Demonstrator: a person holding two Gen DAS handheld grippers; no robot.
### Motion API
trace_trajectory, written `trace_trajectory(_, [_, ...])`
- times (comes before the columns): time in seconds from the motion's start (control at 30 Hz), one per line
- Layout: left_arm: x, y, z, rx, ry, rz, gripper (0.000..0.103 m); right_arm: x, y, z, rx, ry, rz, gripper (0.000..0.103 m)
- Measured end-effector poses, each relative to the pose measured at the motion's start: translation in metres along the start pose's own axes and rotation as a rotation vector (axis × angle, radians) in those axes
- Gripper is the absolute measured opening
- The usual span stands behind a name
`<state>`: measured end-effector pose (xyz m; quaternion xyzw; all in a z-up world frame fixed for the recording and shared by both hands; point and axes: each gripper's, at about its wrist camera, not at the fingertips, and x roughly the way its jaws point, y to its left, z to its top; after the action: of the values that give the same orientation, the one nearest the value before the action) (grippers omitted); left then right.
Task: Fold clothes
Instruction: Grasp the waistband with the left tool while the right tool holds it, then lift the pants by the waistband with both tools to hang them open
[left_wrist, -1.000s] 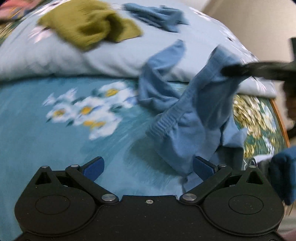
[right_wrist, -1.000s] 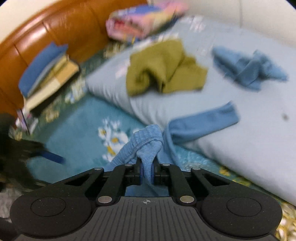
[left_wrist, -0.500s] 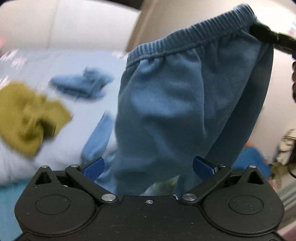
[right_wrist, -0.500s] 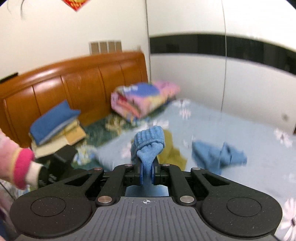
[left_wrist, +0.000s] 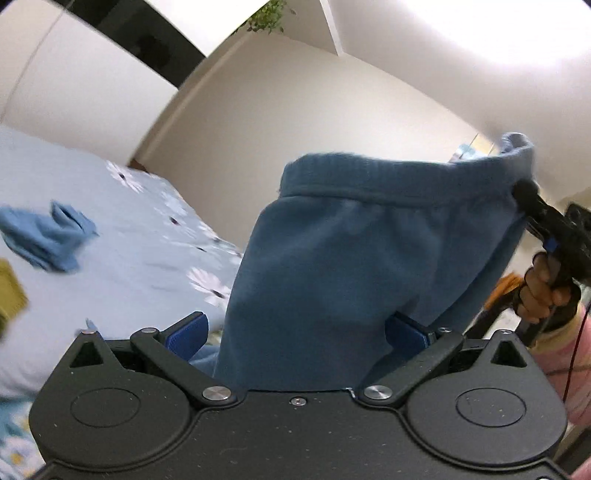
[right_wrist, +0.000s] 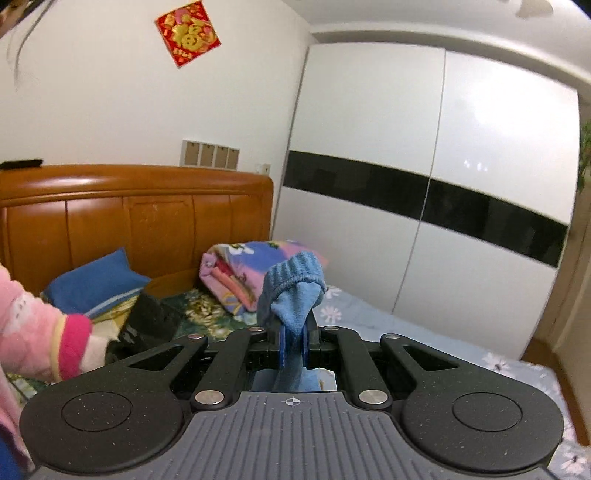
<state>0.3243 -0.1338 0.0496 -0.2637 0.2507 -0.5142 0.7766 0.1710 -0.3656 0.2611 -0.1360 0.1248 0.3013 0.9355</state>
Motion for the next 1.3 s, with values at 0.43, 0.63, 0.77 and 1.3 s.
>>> trace_trajectory(0.43, [-0.043, -0.087, -0.005, 0.100, 0.048, -0.122, 0.019, -0.065, 0.061, 0.022, 0.081, -0.093, -0.240, 0.006])
trace_trajectory(0.63, [-0.076, -0.147, 0.019, 0.311, -0.009, 0.077, 0.004, -0.080, 0.084, 0.030, 0.102, -0.176, -0.298, 0.006])
trace_trajectory(0.77, [-0.104, -0.198, 0.040, 0.512, -0.076, 0.208, 0.004, -0.092, 0.097, 0.037, 0.115, -0.254, -0.324, 0.006])
trace_trajectory(1.3, [-0.167, -0.284, 0.011, 0.770, -0.174, 0.314, 0.004, -0.147, 0.164, 0.030, 0.086, -0.416, -0.252, 0.006])
